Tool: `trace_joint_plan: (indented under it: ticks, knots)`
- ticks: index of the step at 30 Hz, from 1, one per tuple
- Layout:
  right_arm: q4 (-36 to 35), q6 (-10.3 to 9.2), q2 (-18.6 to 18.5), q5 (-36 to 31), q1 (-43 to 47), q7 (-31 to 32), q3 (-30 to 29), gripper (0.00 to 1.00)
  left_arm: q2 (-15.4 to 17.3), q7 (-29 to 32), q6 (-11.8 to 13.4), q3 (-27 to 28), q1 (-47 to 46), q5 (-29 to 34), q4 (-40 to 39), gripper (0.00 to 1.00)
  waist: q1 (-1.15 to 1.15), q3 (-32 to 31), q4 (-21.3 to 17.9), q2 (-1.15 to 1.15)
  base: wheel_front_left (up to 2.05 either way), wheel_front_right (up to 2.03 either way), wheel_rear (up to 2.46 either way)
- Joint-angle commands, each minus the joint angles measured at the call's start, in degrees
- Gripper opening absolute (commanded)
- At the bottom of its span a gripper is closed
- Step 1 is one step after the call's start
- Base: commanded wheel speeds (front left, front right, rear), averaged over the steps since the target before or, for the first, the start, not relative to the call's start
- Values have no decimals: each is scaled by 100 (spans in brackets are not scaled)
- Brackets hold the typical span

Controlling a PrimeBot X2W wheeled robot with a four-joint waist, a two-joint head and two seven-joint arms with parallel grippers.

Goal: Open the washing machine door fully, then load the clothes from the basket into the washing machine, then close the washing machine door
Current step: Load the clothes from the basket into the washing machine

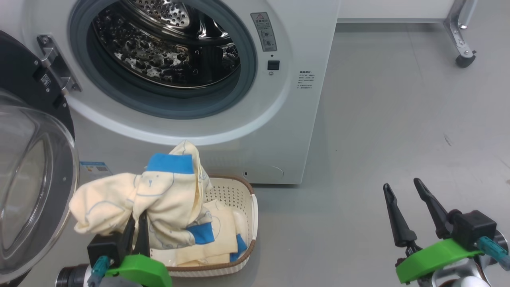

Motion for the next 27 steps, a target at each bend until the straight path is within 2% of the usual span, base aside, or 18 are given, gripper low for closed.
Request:
trace_joint_plan:
  ticks: [1, 18, 27]
  knots:
    - [-210, -16, -56, 12, -126, 33, 125, 100, 139, -41, 30, 197, -192, -10, -197, 0, 0, 5, -10, 0, 0, 0, 0]
    - [-247, -16, -56, 32, -152, 57, 217, 100, 183, -37, 49, 149, -540, 33, -110, 0, 0, 138, -148, 0, 0, 0, 0]
    - [-219, -16, -56, 76, -354, -27, 314, 100, 230, 41, 35, 159, -1102, 95, -30, 0, 0, 597, -368, 0, 0, 0, 0]
